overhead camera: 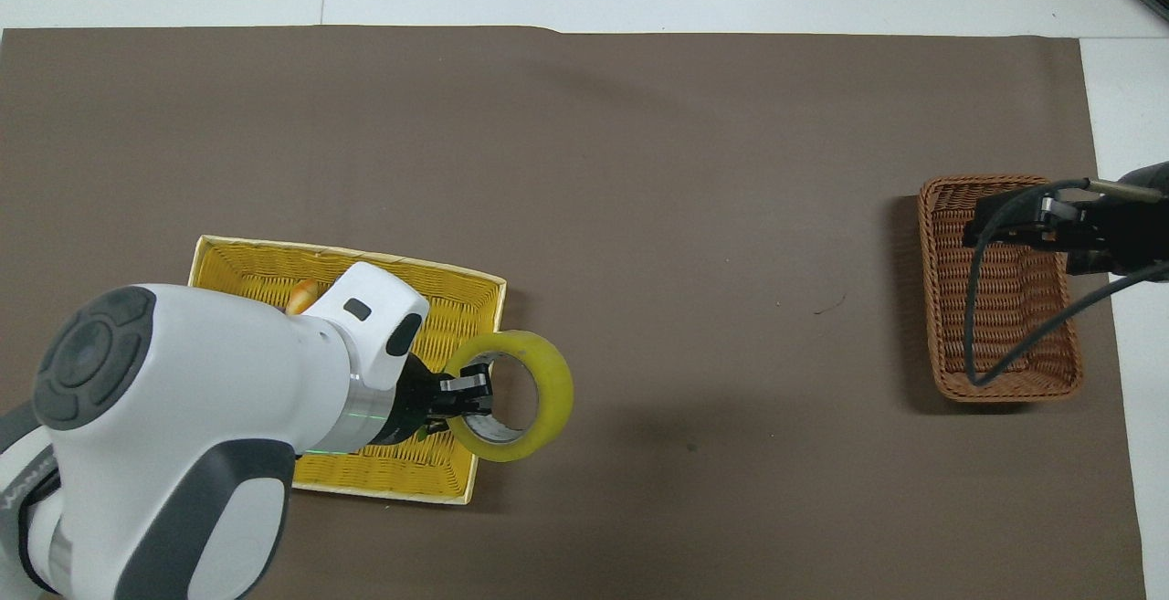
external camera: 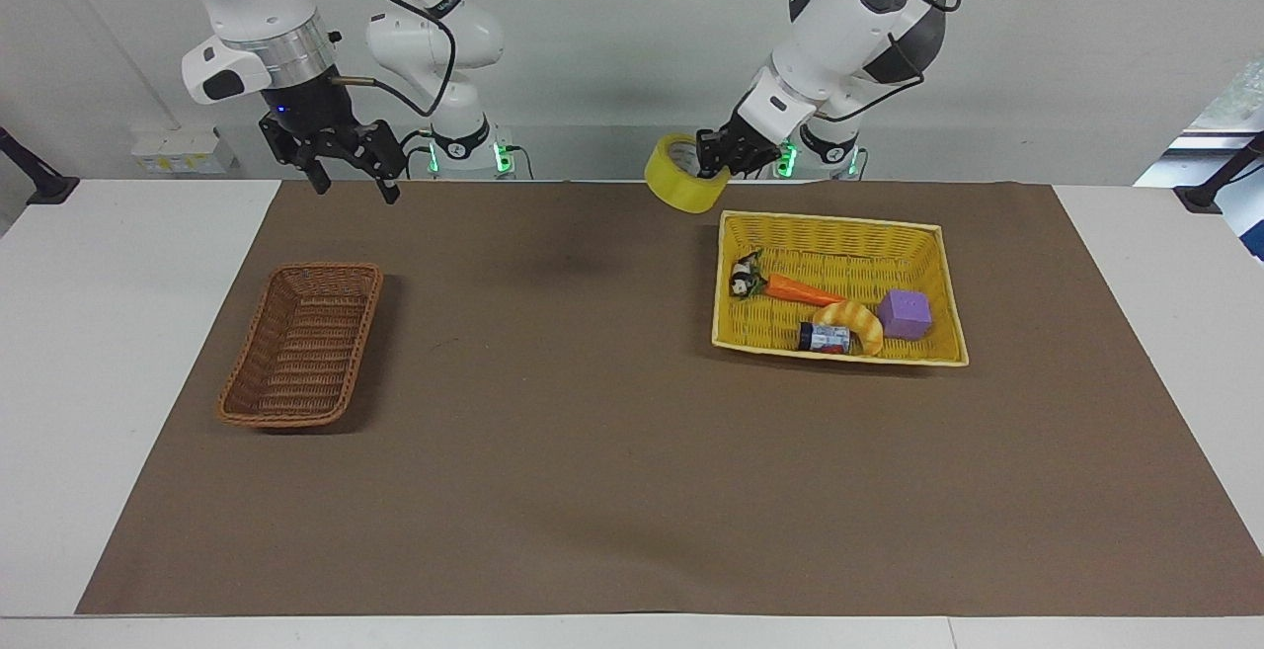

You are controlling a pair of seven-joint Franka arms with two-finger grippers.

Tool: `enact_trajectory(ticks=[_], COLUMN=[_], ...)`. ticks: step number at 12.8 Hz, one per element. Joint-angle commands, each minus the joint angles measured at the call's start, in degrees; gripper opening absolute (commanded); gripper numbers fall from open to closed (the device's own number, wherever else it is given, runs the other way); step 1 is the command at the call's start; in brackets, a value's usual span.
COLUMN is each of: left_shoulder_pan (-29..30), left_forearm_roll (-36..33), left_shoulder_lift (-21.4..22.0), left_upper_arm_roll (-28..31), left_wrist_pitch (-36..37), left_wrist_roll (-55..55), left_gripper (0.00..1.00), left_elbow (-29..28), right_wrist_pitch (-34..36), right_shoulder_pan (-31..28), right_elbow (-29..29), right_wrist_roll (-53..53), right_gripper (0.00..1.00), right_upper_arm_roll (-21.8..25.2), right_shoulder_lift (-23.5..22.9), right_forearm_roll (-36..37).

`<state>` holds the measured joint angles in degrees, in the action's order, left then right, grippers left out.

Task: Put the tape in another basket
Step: 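Grasp the tape roll edge with the left gripper and lift it out, then carry the tape toward the brown basket while the right gripper approaches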

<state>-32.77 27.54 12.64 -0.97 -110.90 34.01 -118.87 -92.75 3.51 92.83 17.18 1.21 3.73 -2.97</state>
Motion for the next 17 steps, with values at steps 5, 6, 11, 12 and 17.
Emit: enact_trajectory(ticks=[5, 6, 11, 12, 17], left_shoulder_pan=[-3.6, -3.4, -2.9, -2.9, -3.1], left_forearm_roll=[11.7, 14.1, 14.9, 14.9, 14.7], left_shoulder_lift=[1.9, 3.0, 4.6, 4.6, 4.3], left_upper_arm_roll=[0.1, 0.3, 0.9, 0.9, 0.4], left_wrist_pitch=[-4.3, -4.2, -0.7, -0.7, -1.3], left_wrist_roll=[-6.6, -8.9, -14.9, -14.9, -14.9], left_gripper=[0.0, 0.0, 0.0, 0.0, 0.0], left_elbow=[1.4, 1.4, 0.8, 0.8, 1.1], right_wrist_pitch=[0.8, 0.8, 2.0, 2.0, 0.9], right_shoulder_pan=[-0.7, -0.6, -0.2, 0.0, -0.8], right_elbow=[-0.4, -0.4, -0.4, -0.4, 3.8], right_wrist_roll=[-1.4, -1.4, -1.7, -3.0, -19.0], right_gripper=[1.0, 1.0, 1.0, 1.0, 1.0], right_upper_arm_roll=[-0.2, -0.2, -0.1, -0.2, -0.2], right_shoulder_lift=[0.0, 0.0, 0.2, 0.3, 2.8], right_forearm_roll=[-0.5, -0.5, -0.5, 0.5, 0.4])
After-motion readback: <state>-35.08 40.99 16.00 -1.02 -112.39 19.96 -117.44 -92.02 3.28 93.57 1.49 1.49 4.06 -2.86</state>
